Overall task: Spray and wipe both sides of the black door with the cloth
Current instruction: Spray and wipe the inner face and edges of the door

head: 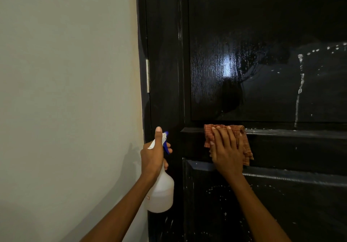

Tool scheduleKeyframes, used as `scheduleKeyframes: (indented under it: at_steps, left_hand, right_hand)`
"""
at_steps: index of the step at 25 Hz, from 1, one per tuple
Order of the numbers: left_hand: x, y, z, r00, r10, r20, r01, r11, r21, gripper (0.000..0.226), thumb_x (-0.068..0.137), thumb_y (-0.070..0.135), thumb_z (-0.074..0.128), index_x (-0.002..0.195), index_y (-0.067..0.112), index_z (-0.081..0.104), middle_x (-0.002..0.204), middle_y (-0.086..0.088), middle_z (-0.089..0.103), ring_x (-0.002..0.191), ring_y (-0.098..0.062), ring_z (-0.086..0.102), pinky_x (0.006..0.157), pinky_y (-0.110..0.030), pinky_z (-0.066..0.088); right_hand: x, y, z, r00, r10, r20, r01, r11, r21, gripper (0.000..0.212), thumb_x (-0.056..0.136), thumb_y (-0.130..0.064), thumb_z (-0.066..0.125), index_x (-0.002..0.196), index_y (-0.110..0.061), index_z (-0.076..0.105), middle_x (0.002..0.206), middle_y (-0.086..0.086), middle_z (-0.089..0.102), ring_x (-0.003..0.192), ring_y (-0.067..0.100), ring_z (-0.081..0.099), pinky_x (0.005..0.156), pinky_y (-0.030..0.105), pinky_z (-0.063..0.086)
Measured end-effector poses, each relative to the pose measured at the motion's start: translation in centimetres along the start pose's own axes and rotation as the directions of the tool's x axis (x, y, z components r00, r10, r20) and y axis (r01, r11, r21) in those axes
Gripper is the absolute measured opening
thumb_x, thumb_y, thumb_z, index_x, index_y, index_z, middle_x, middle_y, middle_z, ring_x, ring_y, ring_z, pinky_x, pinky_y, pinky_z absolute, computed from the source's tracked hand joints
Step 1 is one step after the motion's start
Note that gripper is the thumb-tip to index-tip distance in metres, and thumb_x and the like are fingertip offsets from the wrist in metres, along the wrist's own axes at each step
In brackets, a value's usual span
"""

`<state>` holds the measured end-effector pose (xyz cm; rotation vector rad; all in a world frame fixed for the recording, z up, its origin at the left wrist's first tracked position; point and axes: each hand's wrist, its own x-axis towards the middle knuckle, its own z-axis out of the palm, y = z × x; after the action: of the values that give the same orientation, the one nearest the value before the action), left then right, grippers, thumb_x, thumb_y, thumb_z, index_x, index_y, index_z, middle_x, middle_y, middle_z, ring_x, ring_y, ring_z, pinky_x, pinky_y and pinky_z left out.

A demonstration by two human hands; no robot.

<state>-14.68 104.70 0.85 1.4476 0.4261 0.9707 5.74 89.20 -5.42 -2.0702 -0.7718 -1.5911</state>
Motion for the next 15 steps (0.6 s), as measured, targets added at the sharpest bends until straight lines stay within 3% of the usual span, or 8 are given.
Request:
scheduleKeyframes:
  at_steps: [2, 6, 9, 13, 15]
  left_hand:
    - [-0.1, 0.3, 0.0, 1.0, 0.004, -0.001, -0.004, 1.0, -0.006, 0.064, 0.089, 0.065, 0.039, 0.093, 0.007, 0.068, 0.08, -0.01, 0.071, 0.061, -0.018, 0.066, 0.045, -0.022, 0.05]
    - [0.1, 1.0, -0.4, 0.998, 0.05, -0.05, -0.049, 0.999, 0.018, 0.06, 0.096, 0.059, 0.038, 0.097, 0.007, 0.068, 0.08, -0.01, 0.071, 0.06, -0.017, 0.065, 0.041, -0.016, 0.048]
    - [0.6, 1.7, -0.6, 0.995, 0.082, -0.06, -0.08, 0.996, 0.027, 0.061, 0.095, 0.06, 0.038, 0.1, 0.007, 0.069, 0.082, -0.01, 0.072, 0.063, -0.018, 0.066, 0.042, -0.017, 0.049]
    - [1.8, 4.1, -0.2, 0.996, 0.073, -0.043, -0.075, 0.997, -0.033, 0.066, 0.083, 0.068, 0.038, 0.097, 0.01, 0.067, 0.079, -0.007, 0.07, 0.064, -0.018, 0.066, 0.045, -0.018, 0.051]
    - [2.4, 5.5, 0.3, 0.995, 0.087, -0.04, -0.089, 0.995, -0.038, 0.065, 0.087, 0.066, 0.038, 0.096, 0.009, 0.067, 0.078, -0.006, 0.069, 0.063, -0.017, 0.066, 0.045, -0.018, 0.051]
  right_hand:
    - [-0.2, -1.5, 0.2, 0.994, 0.107, 0.005, -0.107, 0.994, 0.012, 0.057, 0.098, -0.035, 0.049, 0.152, -0.018, 0.043, 0.155, 0.011, 0.037, 0.149, 0.035, 0.031, 0.123, 0.058, 0.01]
    - [2.1, -7.4, 3.2, 0.976, -0.143, 0.163, 0.135, 0.989, 0.058, 0.07, 0.093, -0.036, 0.063, 0.155, -0.018, 0.036, 0.159, 0.013, 0.032, 0.151, 0.035, 0.024, 0.122, 0.059, 0.008]
    - [3.0, -8.4, 3.8, 0.959, -0.193, 0.207, 0.191, 0.981, 0.027, 0.085, 0.089, -0.039, 0.068, 0.159, -0.015, 0.027, 0.164, 0.013, 0.023, 0.154, 0.034, 0.015, 0.123, 0.059, 0.004]
    - [7.4, -8.8, 2.7, 0.979, -0.164, 0.12, 0.163, 0.986, 0.021, 0.074, 0.094, -0.033, 0.057, 0.159, -0.013, 0.03, 0.165, 0.013, 0.026, 0.157, 0.034, 0.007, 0.124, 0.058, -0.002]
    - [11.8, -9.1, 1.9, 0.985, -0.161, 0.062, 0.16, 0.987, 0.028, 0.07, 0.094, -0.032, 0.049, 0.158, -0.011, 0.032, 0.164, 0.014, 0.03, 0.157, 0.035, 0.009, 0.125, 0.057, -0.001]
